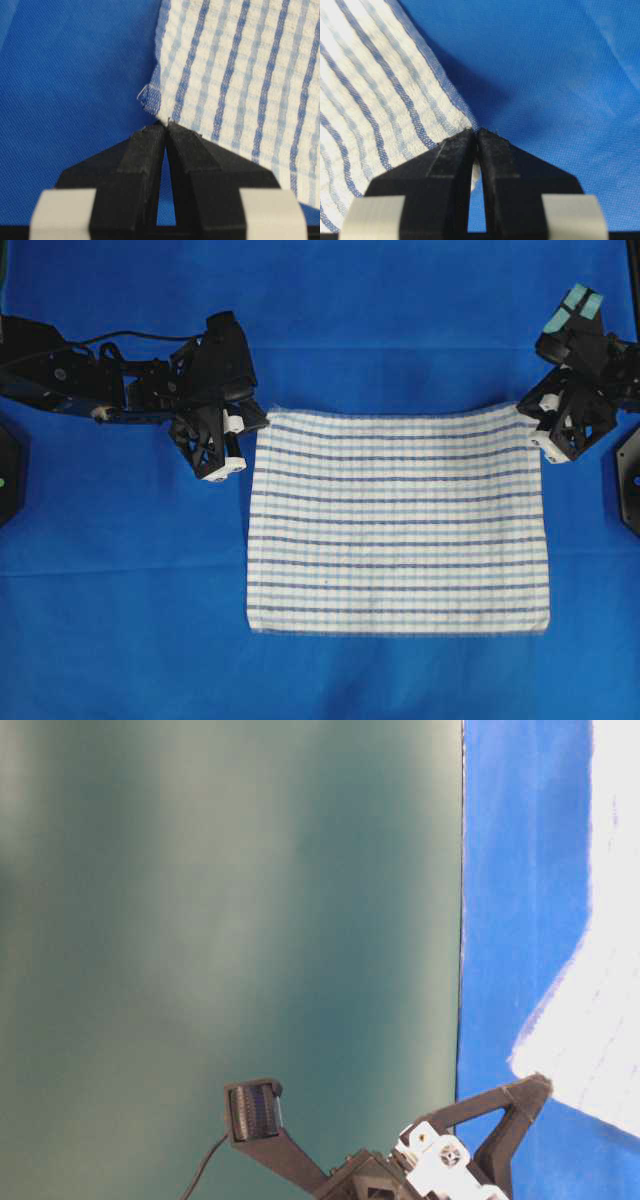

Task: Fold the blue towel.
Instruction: 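Lift the top edge and fold it down toward the bottom edge, then lower the folded edge onto the bottom edge and open both grippers, then grasp both short ends of the folded strip with both grippers, then lift the strip and rotate it to lie vertically, right gripper moving up, then release the strip and pull both grippers back to the sides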

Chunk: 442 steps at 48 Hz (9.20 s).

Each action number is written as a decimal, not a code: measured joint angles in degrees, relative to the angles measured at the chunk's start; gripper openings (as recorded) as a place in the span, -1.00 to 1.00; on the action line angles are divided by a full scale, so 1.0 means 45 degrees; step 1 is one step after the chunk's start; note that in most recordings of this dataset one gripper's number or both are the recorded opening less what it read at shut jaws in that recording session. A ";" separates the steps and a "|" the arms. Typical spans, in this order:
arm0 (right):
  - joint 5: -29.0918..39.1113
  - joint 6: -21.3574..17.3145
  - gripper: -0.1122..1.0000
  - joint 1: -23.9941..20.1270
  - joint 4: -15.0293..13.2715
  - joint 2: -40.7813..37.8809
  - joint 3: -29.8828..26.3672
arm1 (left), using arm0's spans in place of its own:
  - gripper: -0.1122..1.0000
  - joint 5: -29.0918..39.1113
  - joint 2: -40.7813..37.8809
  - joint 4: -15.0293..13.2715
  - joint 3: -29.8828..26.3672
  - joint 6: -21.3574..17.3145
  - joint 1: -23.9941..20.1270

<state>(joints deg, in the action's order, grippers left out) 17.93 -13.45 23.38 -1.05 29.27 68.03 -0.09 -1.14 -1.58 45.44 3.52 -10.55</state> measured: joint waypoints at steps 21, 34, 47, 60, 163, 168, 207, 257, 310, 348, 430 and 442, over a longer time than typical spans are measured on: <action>0.0938 -0.0195 -0.71 -0.1680 0.0898 0.0410 -0.0020 | -0.77 0.0020 0.0312 0.0020 0.0312 0.0098 0.1152; 0.1680 -0.1621 -0.71 -0.3984 0.1074 0.1172 -0.0020 | -0.77 0.0020 0.0625 0.0020 0.0625 0.0098 0.2402; 0.1973 -0.3027 -0.71 -0.6543 0.1094 0.1660 -0.0020 | -0.77 0.0020 0.0762 0.0020 0.0625 0.0312 0.4102; 0.1777 -0.4668 -0.71 -0.9453 0.1094 0.1660 -0.0137 | -0.77 0.0020 0.0781 0.0020 0.0449 0.0566 0.5879; 0.2715 -0.7539 0.25 -0.8711 -0.2559 -0.0801 -0.0840 | 0.35 0.1152 0.0176 0.0020 -0.0332 0.0352 0.4199; 0.2285 -0.7559 0.25 -0.8672 -0.2559 -0.1289 -0.0664 | 0.35 0.1133 -0.0332 0.0000 -0.0410 0.0371 0.4121; 0.0977 -0.7539 -0.76 -0.9043 -0.2305 -0.2813 -0.0664 | -0.74 0.1367 -0.1367 0.0020 -0.0742 0.0625 0.4082; 0.4238 -0.7578 -0.76 -0.9141 -0.2773 0.2949 -0.1855 | -0.74 0.4629 0.2344 0.0000 -0.1543 0.0625 0.4141; 0.2930 -0.7285 -0.76 -0.1328 -0.7734 -0.0273 -0.4258 | -0.74 0.2617 -0.1875 0.0020 -0.6680 0.0664 0.5215; 0.3184 -0.6777 -0.76 -0.0586 -0.8203 -0.0508 -0.4688 | -0.74 0.1367 -0.4824 0.0020 -1.0078 0.0039 0.4902; -0.0313 -0.6738 0.20 -0.0605 -0.8223 -0.6719 -0.8008 | 0.72 -0.0098 -0.2715 -0.0020 -0.4082 0.3086 0.4844; -0.0352 -0.6738 0.17 -0.0859 -0.8242 -0.4512 -0.6855 | 0.63 0.0703 -0.0664 -0.0020 -0.2871 0.2715 0.4688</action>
<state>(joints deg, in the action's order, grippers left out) 16.35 -43.77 19.51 -38.14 8.96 37.18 3.08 -4.13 -1.67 32.52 15.73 10.55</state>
